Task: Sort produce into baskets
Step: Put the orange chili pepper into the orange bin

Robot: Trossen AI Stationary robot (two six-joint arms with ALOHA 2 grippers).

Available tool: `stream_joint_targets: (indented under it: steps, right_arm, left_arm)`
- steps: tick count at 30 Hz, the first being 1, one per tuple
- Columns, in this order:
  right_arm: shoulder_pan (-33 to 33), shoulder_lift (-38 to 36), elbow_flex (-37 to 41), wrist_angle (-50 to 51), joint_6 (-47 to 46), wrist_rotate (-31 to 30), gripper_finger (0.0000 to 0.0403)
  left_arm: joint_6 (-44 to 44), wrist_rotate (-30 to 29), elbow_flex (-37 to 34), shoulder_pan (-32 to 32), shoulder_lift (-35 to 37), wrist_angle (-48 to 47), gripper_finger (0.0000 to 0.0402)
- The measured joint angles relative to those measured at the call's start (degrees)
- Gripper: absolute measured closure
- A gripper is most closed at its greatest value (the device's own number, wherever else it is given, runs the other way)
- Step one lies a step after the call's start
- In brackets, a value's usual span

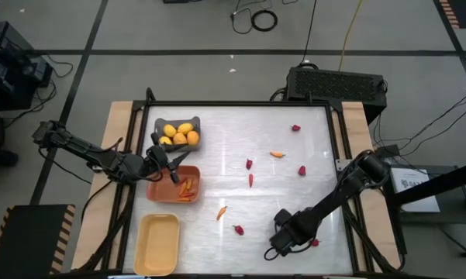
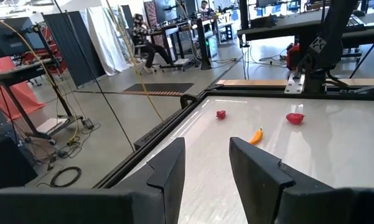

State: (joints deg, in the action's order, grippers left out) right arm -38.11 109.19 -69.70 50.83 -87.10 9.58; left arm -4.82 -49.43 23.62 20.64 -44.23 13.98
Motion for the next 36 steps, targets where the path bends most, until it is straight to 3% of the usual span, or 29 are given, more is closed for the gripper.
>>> stream_joint_targets:
  steps: [7,16,25,31,36]
  right_arm:
    - [-0.2,-0.2,1.8,-0.8,0.8,-0.1,0.0298]
    - [-0.3,-1.5,1.3,-1.9,3.8,-0.3,0.0339]
    - [0.1,-7.4,-0.1,-2.1,-0.2,-7.5,0.0342]
    - [0.0,-7.0,-0.1,-2.9,-1.9,-10.9,0.0326]
    - [0.0,-4.9,-0.1,-2.9,-1.3,-11.0,0.0278]
  left_arm:
    - [0.0,0.2,0.0,0.0,0.0,0.0,0.0267]
    - [-0.2,0.3,0.0,0.0,0.0,0.0,0.0267]
    - [-0.2,0.3,0.0,0.0,0.0,0.0,0.0267]
    - [-0.1,1.3,0.0,0.0,0.0,0.0,0.0267]
    - [-0.2,1.4,0.0,0.0,0.0,0.0,0.0267]
